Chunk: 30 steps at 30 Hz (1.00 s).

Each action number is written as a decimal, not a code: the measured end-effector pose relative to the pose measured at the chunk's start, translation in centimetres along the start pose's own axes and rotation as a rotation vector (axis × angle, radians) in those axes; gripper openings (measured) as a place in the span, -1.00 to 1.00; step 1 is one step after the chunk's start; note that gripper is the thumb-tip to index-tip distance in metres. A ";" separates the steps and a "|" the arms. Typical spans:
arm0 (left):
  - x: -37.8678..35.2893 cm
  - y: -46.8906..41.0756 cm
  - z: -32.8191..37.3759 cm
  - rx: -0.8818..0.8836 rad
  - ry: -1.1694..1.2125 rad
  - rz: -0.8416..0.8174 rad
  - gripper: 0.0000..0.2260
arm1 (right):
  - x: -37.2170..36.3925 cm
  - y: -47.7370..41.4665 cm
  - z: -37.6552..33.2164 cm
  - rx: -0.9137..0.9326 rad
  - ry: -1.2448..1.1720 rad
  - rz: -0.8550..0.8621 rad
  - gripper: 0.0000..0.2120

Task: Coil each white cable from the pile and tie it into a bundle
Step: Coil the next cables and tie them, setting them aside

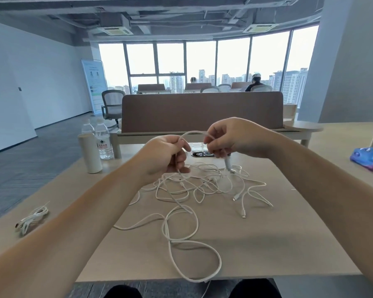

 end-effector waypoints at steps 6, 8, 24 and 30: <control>1.3 -0.1 -0.7 0.068 0.031 0.041 -0.78 | 0.6 -0.3 2.1 -0.084 0.047 0.158 -0.94; 1.4 -0.1 -0.5 0.037 -0.030 0.073 -0.85 | 0.6 -0.4 2.1 -0.088 0.070 0.205 -0.93; -0.9 -0.3 -0.6 0.061 0.220 0.084 -0.71 | -2.4 -0.6 -0.6 0.043 -0.122 0.264 -0.89; -1.2 0.0 -0.6 0.096 0.357 0.026 -0.77 | -2.6 -0.8 -0.5 0.096 0.039 0.331 -0.89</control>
Point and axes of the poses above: each hand's wrist, its own y-axis away from the middle knuckle, its own x-axis out of the back of the hand, z = x × y, the point moved 5 cm from there along -y, towards the middle knuckle, and after that the axes turned 2 degrees about x, right-handed, at the moved point
